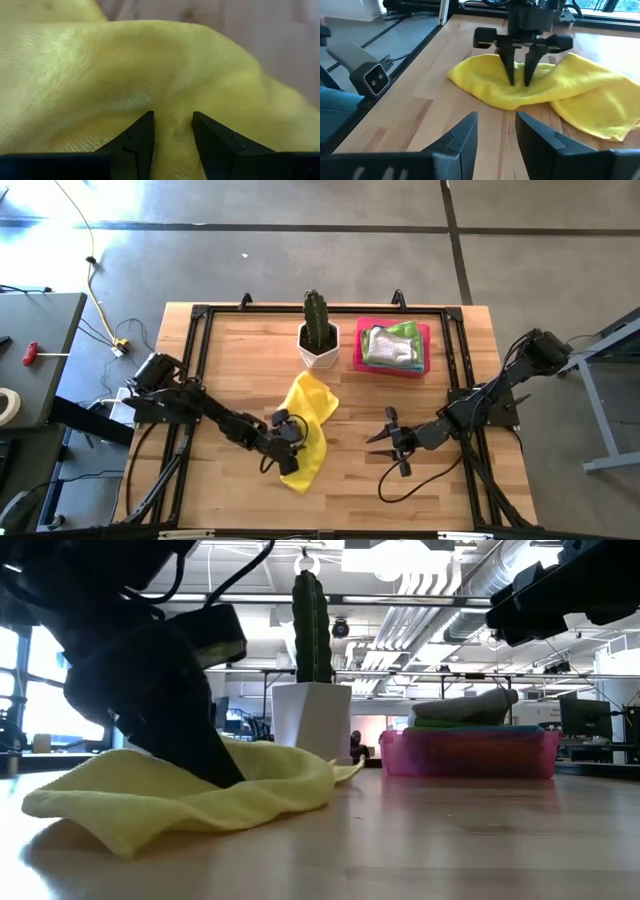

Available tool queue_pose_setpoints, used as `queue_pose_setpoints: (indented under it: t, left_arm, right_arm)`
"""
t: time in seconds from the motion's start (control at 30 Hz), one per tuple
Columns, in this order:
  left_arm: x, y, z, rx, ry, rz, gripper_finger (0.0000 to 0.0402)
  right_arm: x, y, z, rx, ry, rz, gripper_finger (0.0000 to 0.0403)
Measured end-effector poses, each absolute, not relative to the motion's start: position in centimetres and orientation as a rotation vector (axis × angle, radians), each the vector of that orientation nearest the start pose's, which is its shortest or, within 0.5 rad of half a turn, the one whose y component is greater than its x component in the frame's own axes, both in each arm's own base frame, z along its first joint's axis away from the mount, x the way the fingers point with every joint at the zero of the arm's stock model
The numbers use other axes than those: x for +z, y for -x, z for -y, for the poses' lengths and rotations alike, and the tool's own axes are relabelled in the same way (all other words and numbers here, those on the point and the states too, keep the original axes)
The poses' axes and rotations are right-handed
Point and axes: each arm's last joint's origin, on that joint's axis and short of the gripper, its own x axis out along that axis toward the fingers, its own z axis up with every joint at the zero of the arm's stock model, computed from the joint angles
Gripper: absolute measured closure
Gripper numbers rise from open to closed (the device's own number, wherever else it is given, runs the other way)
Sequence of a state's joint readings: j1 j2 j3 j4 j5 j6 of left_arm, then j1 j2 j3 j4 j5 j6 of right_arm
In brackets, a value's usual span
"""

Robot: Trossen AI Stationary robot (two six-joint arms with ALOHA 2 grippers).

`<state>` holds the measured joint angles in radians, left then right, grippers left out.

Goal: Fold microfiber towels
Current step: Fold the yellow towel

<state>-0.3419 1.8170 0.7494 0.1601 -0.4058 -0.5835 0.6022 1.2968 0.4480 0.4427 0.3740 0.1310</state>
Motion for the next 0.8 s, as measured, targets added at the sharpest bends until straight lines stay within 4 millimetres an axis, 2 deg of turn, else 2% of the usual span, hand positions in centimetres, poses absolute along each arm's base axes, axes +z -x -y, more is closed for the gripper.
queue_pose_setpoints:
  t: [0.23, 0.53, 0.8]
  left_arm:
    - [8.9, -31.5, 10.8, 0.099, 0.174, -0.677, 0.0275]
    - [9.9, -34.6, 12.5, -0.124, 0.122, -0.627, 0.0275]
    - [13.1, -35.7, 14.7, -0.317, 0.060, -0.550, 0.0275]
  right_arm:
    - [17.3, -20.5, -12.8, 0.198, 0.079, -0.403, 0.0277]
    - [17.0, -20.4, -12.7, 0.196, 0.096, -0.436, 0.0277]
    - [16.9, -20.4, -12.5, 0.180, 0.103, -0.447, 0.0277]
